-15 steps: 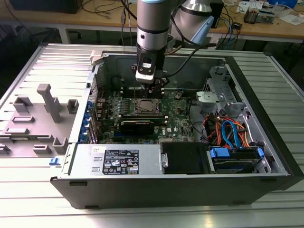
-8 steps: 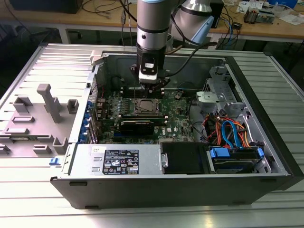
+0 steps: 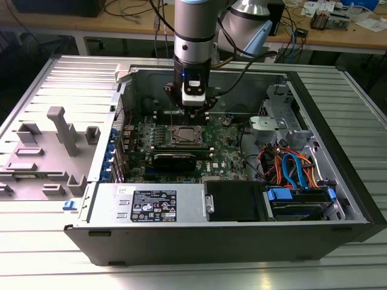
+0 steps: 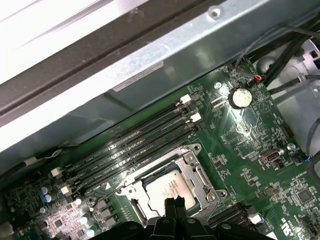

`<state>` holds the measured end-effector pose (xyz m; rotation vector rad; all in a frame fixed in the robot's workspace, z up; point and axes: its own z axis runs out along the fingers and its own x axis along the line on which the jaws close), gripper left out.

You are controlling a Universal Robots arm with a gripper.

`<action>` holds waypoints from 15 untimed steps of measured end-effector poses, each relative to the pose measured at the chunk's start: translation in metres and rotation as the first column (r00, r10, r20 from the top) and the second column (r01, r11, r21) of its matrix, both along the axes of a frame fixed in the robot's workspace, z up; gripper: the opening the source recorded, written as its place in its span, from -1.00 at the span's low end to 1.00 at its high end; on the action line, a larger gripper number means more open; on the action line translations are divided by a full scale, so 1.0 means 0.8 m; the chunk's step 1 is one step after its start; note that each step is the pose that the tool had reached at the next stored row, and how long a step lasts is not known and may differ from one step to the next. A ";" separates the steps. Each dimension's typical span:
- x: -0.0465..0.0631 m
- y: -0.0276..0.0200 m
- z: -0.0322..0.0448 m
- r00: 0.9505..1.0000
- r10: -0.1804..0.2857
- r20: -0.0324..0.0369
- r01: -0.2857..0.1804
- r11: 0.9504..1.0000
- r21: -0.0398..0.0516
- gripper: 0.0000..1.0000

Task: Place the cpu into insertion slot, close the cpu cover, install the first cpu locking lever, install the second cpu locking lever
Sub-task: 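Install the first cpu locking lever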

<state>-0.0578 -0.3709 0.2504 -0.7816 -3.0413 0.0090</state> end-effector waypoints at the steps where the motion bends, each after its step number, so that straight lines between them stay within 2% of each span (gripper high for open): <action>1: 0.000 0.0000 0.0000 1.000 0.001 0.000 -0.001 1.000 0.000 -0.79; 10: -0.002 0.0002 -0.0001 1.000 0.002 0.000 -0.002 1.000 0.000 -0.79; 15: -0.010 0.0015 -0.0007 1.000 0.002 0.000 -0.002 1.000 -0.001 -0.79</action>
